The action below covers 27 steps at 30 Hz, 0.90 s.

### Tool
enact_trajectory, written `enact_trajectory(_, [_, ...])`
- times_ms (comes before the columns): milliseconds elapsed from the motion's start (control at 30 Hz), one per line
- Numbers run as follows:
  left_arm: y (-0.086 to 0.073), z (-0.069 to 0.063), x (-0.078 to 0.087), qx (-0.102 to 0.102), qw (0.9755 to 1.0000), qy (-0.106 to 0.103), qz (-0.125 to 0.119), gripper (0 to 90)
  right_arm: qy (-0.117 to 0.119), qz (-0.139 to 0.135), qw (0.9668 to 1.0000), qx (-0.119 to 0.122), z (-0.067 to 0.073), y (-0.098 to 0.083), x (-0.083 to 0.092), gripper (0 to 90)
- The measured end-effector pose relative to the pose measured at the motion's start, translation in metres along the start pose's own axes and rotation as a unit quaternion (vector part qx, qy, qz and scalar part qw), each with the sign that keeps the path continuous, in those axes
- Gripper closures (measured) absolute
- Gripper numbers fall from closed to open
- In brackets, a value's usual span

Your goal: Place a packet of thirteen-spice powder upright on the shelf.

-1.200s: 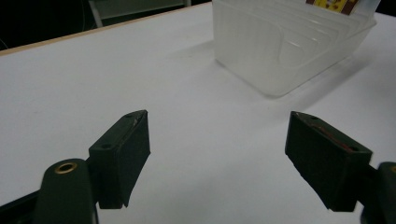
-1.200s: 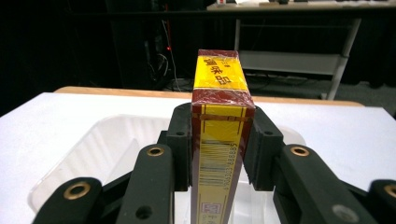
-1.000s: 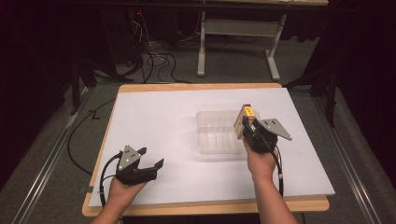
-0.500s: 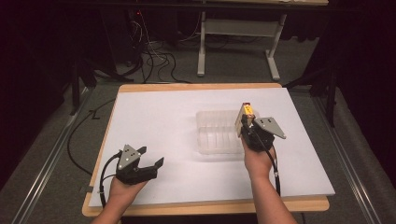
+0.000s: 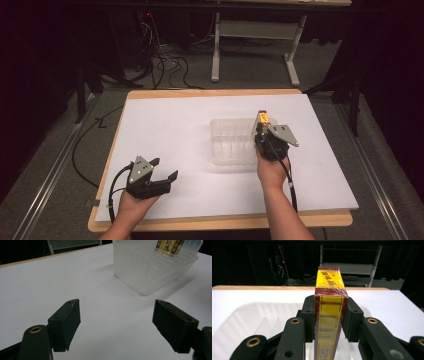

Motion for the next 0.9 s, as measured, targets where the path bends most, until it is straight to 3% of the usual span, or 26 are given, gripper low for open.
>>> enact_trajectory(467, [-0.002,0.001,-0.001,0.007,1.0000,0.002,0.002,23.2,-0.014,0.023,0.9995,0.018,-0.004,-0.037,-0.028,68.0])
enact_trajectory(733, [-0.003,0.005,0.002,0.009,0.9999,0.009,0.003,23.3,-0.004,0.023,0.9997,0.012,-0.010,-0.041,-0.021,67.8])
enact_trajectory(900, [-0.005,0.006,0.003,0.015,0.9999,0.002,0.001,23.4,0.007,0.037,0.9992,0.012,-0.011,-0.042,-0.018,65.8])
Point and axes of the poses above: each handheld gripper's, and its own axes: x roughly backward along the jaws, y roughly out of its top, z roughly to its left, the point moved 6 cm from there along -x, roughly forward along the jaws, and after that the axes turned 15 degrees about -x, right-handed, at the moved point
